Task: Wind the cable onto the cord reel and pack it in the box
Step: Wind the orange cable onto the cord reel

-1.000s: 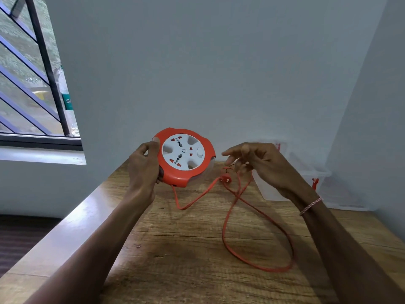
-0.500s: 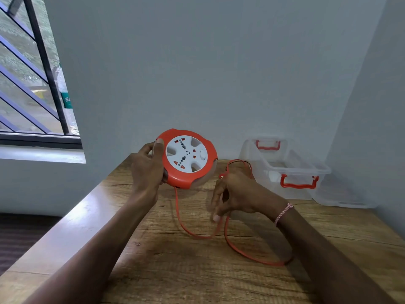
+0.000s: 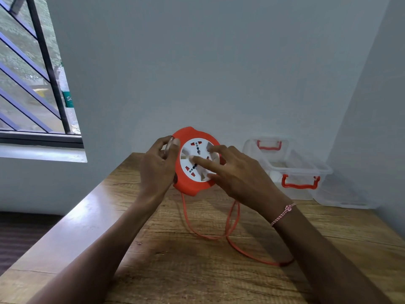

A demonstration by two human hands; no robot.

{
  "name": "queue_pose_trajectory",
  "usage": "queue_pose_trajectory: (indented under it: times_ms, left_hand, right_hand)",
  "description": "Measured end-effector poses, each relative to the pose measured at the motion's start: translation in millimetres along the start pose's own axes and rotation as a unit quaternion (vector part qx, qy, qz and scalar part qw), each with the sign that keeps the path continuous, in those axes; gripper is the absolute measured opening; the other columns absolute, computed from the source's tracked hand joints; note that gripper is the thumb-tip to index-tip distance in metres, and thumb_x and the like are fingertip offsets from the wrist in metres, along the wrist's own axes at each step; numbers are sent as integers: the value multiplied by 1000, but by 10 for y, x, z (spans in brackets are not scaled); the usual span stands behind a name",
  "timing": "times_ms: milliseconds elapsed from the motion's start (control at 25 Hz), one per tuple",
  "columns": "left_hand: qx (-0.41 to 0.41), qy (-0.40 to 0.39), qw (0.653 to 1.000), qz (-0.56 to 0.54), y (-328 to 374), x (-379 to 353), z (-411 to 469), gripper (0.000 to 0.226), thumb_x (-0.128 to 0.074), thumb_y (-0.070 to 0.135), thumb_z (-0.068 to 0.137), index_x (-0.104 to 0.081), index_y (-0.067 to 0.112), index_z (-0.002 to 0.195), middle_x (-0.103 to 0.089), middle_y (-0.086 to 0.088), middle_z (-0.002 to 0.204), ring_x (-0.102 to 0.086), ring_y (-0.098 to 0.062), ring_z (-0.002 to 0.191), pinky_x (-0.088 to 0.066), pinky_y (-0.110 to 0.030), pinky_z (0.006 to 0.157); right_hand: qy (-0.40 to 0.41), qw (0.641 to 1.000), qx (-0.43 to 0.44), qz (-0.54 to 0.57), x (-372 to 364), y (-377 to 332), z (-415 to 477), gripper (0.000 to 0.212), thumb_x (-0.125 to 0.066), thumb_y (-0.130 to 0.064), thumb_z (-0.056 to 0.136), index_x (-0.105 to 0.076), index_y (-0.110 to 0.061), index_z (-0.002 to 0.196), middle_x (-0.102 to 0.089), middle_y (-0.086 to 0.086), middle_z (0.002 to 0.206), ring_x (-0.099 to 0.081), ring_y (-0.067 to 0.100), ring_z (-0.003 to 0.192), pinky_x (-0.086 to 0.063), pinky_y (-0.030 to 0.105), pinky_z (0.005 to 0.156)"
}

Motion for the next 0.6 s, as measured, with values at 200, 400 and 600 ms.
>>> queue_pose_trajectory:
  times_ms: [200,400,600]
  left_hand:
    - [-48,-4,998,29,117,-49,-66,37,-55,46,106,-68,23,132,-76,13,96,-79,-5,77,-64,-22,62]
    - [-83,24,995,49,198,-43,-122,43,-55,50,105,-68,21,133,-78,5,96,-77,-6,79,-63,-22,62]
    - [-95,17,993,62,242,-93,-205,53,-52,59,102,-66,22,137,-71,20,92,-76,-6,81,-66,-34,68]
  right_hand:
    - [45,998,21,-47,111,-62,24,65,-77,-41,89,-52,-32,148,-71,16,120,-70,30,98,-58,36,65]
    - [60,992,-97,49,148,-15,59,65,-66,-64,87,-57,-28,140,-78,6,98,-73,24,83,-61,34,68]
    - [84,906,-328,256,-22,199,-38,66,-66,-77,76,-60,-23,113,-78,-1,101,-73,16,80,-62,38,65]
Point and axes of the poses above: each hand's wrist, its own z-axis towards the middle knuckle, its own x-axis out of the back of the hand, y = z × x, the point moved 8 cm from there along z, towards the middle knuckle
